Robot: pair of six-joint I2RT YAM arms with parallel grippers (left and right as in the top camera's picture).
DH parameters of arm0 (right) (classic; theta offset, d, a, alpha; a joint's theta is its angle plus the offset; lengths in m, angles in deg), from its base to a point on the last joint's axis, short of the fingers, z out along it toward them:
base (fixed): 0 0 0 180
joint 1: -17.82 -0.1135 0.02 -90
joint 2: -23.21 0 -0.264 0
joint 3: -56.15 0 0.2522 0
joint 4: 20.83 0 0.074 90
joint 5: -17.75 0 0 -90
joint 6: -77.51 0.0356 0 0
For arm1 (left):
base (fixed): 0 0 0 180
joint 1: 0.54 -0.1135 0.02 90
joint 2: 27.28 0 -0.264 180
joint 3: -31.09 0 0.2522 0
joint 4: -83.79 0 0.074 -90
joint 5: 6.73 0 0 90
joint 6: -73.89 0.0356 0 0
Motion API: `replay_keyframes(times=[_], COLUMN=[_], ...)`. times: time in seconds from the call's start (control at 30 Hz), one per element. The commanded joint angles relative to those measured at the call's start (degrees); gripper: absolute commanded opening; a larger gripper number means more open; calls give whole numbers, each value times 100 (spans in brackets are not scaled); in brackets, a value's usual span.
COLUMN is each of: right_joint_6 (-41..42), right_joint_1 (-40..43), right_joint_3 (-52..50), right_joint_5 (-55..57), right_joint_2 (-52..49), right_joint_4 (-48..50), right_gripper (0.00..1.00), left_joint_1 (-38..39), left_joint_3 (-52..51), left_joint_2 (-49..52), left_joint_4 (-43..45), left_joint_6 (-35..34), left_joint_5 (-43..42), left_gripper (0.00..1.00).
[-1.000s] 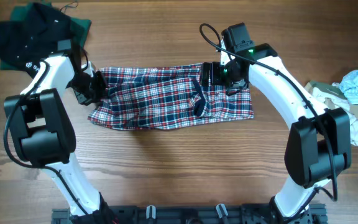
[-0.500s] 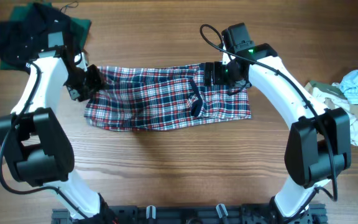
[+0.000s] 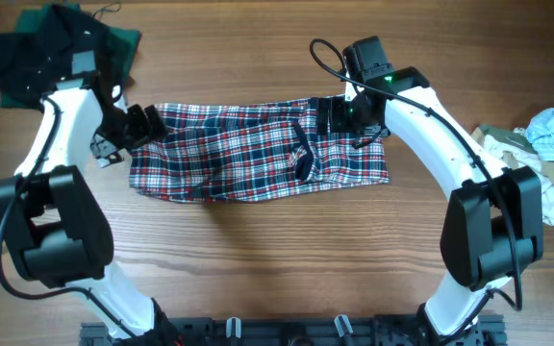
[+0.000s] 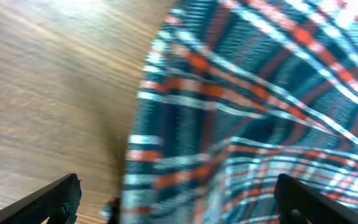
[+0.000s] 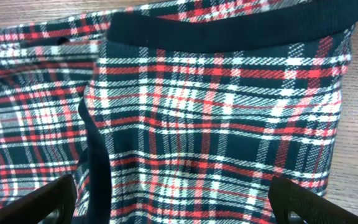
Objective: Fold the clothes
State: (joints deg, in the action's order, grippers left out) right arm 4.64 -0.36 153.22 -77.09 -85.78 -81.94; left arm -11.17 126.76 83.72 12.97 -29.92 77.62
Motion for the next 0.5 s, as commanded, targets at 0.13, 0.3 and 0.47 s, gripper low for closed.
replay_keyframes(times=[0.13, 0.3, 0.47], right_joint_6=[-109, -107, -105], right_joint_1=[26, 26, 26], right_joint_3=[52, 52, 52], right_joint_5=[35, -76, -79], right_joint_2=[-129, -129, -129], right_joint_4=[-57, -245, -369], right_gripper=[100, 100, 100], left_joint_1=[-695, -721, -721], left_joint_3=[-31, -37, -168], left_joint_2=[468, 645, 732], left_joint_4=[22, 251, 516], left_joint_6=[142, 444, 444], left_joint_5=[-398, -1231, -1392], left_gripper=[100, 100, 100])
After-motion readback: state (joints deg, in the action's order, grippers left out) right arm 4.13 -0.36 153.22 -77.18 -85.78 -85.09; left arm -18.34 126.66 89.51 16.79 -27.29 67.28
